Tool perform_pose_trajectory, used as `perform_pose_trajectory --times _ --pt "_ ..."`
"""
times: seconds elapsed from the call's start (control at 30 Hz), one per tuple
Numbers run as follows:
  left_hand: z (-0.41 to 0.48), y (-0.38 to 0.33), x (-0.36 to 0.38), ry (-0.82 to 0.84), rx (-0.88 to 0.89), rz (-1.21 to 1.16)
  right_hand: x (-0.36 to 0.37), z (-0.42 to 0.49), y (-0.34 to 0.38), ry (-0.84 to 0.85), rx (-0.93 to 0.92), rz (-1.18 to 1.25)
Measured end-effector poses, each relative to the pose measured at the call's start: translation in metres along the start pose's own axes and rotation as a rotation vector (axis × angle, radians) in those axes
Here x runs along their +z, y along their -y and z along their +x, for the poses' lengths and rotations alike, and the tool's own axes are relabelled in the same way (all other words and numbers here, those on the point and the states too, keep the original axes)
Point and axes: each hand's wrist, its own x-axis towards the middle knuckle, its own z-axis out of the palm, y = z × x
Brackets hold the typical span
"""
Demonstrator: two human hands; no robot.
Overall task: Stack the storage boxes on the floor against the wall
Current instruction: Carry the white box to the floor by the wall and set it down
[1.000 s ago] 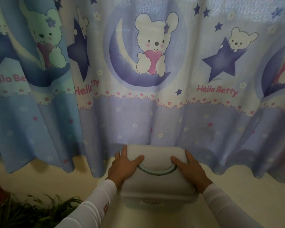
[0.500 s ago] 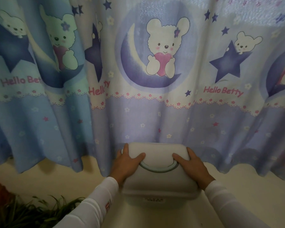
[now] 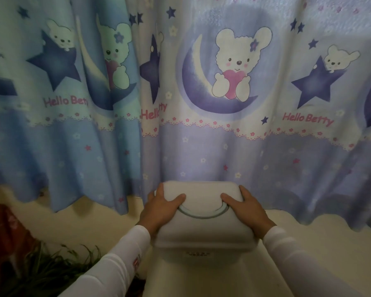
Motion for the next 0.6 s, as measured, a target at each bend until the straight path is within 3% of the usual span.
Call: perform_pose_trajectory --times 0.6 --pt "-0.097 0.035 -0.047 -0.222 -0.176 -0.03 0.031 -0.047 0.029 0.237 -0.173 0.018"
